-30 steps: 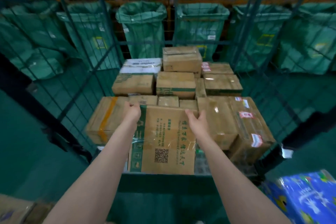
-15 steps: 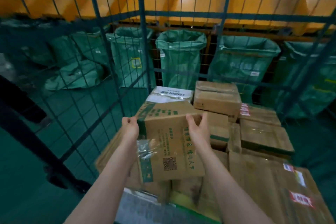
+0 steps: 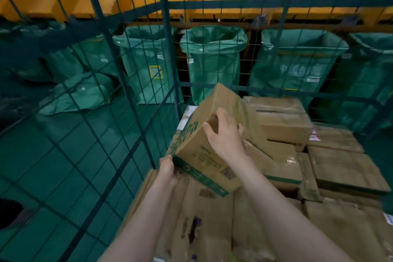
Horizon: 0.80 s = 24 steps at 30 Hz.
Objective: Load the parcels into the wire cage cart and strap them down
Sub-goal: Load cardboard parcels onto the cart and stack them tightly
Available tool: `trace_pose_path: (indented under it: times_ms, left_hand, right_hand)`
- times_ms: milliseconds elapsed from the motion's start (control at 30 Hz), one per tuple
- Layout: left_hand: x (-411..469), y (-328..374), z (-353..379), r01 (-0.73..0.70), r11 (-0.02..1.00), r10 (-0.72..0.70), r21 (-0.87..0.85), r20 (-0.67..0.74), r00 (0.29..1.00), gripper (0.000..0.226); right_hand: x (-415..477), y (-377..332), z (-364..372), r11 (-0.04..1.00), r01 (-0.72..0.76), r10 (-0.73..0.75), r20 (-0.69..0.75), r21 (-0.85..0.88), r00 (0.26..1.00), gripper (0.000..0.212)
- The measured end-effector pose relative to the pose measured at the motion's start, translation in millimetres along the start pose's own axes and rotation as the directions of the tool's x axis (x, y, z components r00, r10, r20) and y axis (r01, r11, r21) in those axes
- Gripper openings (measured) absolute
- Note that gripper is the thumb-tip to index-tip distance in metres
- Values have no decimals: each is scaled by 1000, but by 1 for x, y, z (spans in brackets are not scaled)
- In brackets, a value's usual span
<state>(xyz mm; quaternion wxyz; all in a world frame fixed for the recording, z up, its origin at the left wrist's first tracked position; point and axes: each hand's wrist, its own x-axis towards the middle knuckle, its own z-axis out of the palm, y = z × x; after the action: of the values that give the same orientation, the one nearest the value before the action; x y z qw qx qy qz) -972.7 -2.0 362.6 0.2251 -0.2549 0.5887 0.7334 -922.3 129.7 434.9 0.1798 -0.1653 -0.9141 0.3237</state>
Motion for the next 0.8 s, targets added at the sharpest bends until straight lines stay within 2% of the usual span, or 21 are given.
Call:
trace_pose_path:
  times_ms: [100, 167, 233, 300, 333, 400, 467, 500, 533, 567, 600, 667, 733, 800]
  left_hand:
    - [48, 5, 8, 47, 977, -54, 209, 26, 998, 29]
    - [98, 3, 21, 72, 949, -103, 307, 87, 991, 39]
    - [113, 13, 36, 39, 895, -104, 444, 124, 987, 50]
    - [97, 30, 52, 74, 836, -194, 543, 166, 967, 63]
    - [90, 36, 59, 109, 809, -270, 577, 201, 942, 69]
    - [98, 33, 65, 104, 753, -293, 649, 190, 937, 72]
    - [107, 25, 65, 75, 696, -263, 714, 156, 952, 70]
    - [112, 17, 64, 73, 673, -256, 736, 138, 957, 68]
    - [114, 11, 64, 85, 668, -265, 739, 130, 955, 68]
    - [120, 4, 66, 85, 689, -267, 720, 144, 953, 66]
    - [126, -2, 67, 65, 713, -252, 698, 168, 953, 65]
    - [151, -17, 72, 3, 772, -184, 636, 220, 958, 68]
    - [195, -33, 76, -52, 804, -78, 593, 192, 978, 69]
    - [204, -25, 85, -108, 792, 27, 601, 142, 989, 45]
  right_hand:
    - [33, -5, 22, 989, 58, -50, 65, -137, 997, 32]
    - [50, 4, 44, 966, 136, -83, 234, -218, 969, 35]
    - [48, 25, 71, 922, 186, -4, 472, -340, 881, 46]
    - [32, 55, 98, 911, 116, 164, 605, -397, 780, 65]
    - [24, 69, 107, 915, 63, 215, 615, -398, 758, 70]
    - [14, 88, 111, 931, -46, 253, 549, -362, 797, 69]
    - [18, 100, 103, 930, -168, 294, 386, -328, 874, 65]
    - [23, 107, 98, 908, -263, 358, 280, -325, 891, 64]
    - [28, 113, 91, 869, -397, 459, 182, -296, 870, 66]
    - [38, 124, 85, 812, -542, 573, 122, -218, 810, 70]
    - [46, 136, 82, 736, -668, 677, 124, -112, 725, 75]
    - [61, 161, 85, 639, -769, 744, 258, -8, 616, 81]
    - [72, 175, 91, 624, -779, 734, 301, 52, 608, 81]
    - [83, 178, 98, 637, -754, 699, 293, 158, 652, 74]
